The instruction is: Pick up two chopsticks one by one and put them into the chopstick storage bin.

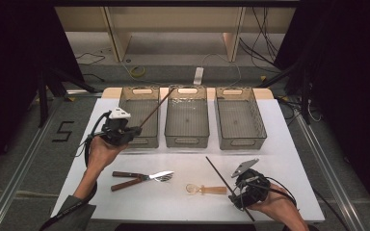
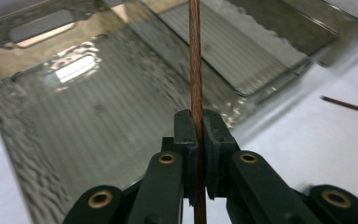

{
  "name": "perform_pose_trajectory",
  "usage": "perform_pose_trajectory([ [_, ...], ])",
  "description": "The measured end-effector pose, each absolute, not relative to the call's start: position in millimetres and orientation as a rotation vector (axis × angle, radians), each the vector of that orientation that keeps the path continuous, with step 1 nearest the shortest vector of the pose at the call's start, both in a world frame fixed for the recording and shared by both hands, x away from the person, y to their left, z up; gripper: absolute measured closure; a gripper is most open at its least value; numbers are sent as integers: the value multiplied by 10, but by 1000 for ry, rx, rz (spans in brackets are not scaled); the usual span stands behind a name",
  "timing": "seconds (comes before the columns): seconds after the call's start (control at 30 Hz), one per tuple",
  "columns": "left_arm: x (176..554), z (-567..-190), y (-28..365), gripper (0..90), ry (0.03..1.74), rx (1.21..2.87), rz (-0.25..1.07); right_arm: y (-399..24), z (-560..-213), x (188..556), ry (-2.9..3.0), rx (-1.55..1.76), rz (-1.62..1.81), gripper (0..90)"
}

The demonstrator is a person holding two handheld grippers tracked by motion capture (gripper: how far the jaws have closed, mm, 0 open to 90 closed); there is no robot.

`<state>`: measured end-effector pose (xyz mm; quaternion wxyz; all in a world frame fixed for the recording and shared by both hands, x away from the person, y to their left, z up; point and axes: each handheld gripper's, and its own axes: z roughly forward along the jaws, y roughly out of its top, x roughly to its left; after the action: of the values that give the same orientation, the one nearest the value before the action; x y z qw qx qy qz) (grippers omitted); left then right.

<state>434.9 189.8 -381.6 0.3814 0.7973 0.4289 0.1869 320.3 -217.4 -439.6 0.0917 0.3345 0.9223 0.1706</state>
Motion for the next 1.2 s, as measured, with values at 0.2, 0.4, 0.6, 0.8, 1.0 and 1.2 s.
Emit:
perform_pose_trajectory([
  [0.2, 4535, -3863, 1957, 851, 1168, 2019, 483, -2204, -4415, 3201, 2738, 1014, 511, 288],
  [0.4, 4701, -3891, 2043, 850, 1238, 1982, 474, -2210, -4426, 3189, 2742, 1016, 504, 301],
  [0.6, 4842, -3931, 2080, 850, 1293, 1980, 478, -2210, -4434, 3187, 2744, 1011, 501, 303],
  [0.8, 4931, -3976, 2104, 849, 1344, 1976, 479, -2207, -4451, 3189, 2747, 1015, 499, 305],
  [1.0, 4982, -4026, 2130, 848, 1380, 1964, 472, -2188, -4469, 3187, 2755, 1018, 490, 305],
  [1.2, 5057, -4105, 2147, 845, 1423, 1961, 471, -2191, -4464, 3190, 2757, 1018, 493, 305],
])
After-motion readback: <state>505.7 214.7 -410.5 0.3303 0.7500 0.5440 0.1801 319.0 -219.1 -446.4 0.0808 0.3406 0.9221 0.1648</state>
